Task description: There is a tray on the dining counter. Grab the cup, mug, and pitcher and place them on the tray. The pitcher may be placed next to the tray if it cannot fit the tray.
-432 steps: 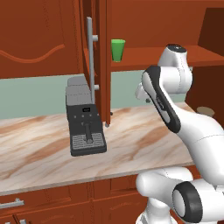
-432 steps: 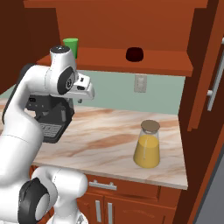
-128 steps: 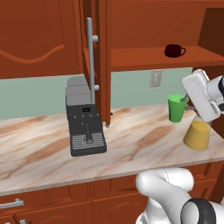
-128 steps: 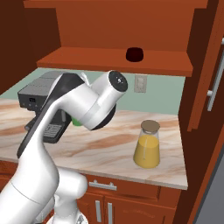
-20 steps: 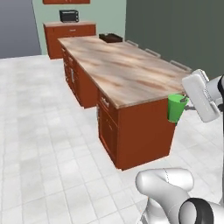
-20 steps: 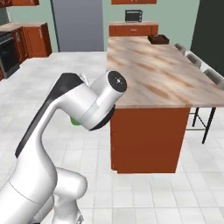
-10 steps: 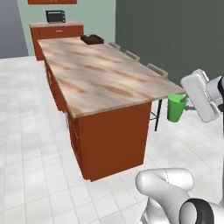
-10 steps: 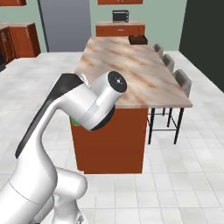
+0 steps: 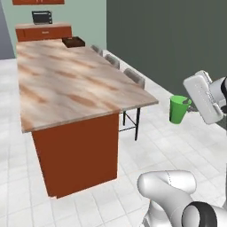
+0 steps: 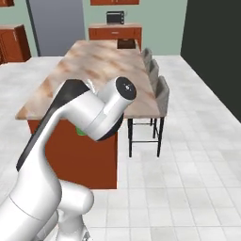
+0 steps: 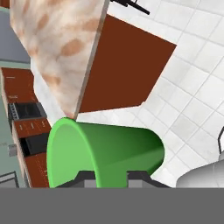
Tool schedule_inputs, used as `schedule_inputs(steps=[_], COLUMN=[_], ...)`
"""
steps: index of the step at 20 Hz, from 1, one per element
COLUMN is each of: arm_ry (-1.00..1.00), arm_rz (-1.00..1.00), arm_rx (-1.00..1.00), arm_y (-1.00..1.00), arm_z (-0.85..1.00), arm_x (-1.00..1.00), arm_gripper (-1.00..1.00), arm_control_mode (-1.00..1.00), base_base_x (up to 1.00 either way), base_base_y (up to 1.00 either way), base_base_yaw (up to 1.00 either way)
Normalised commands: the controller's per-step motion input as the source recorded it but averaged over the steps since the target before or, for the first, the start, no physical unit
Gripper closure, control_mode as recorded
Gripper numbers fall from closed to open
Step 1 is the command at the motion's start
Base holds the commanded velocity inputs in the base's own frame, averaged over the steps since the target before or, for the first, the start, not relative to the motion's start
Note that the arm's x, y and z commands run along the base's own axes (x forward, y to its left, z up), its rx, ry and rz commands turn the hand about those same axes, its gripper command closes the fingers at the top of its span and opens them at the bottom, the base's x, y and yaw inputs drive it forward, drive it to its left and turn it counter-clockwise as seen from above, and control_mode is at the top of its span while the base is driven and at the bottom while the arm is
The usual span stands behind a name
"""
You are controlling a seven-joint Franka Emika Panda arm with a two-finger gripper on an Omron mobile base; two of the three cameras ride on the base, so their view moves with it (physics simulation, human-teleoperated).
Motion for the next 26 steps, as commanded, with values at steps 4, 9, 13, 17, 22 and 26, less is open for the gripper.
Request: schedule_inputs(steps=[4, 9, 13, 17, 22, 26], arm_ry=[0.0, 0.0, 0.0, 0.0, 0.0, 0.0], arm_rz=[0.0, 0.0, 0.0, 0.0, 0.0, 0.0], arm_rx=[0.0, 0.0, 0.0, 0.0, 0.0, 0.0], arm_y=[0.0, 0.0, 0.0, 0.0, 0.0, 0.0], arm_z=[0.0, 0.0, 0.0, 0.0, 0.0, 0.0], arm_x=[0.0, 0.0, 0.0, 0.0, 0.0, 0.0], arm_gripper=[1.0, 1.0, 1.0, 1.0, 1.0, 1.0], arm_control_mode=[1.0, 1.0, 1.0, 1.0, 1.0, 1.0], base_base_x=[0.74, 0.86, 0.94, 0.94, 0.94, 0.95], base_base_y=[-1.0, -1.0, -1.0, -1.0, -1.0, -1.0], base_base_yaw=[0.02, 0.08, 0.16, 0.2, 0.22, 0.18])
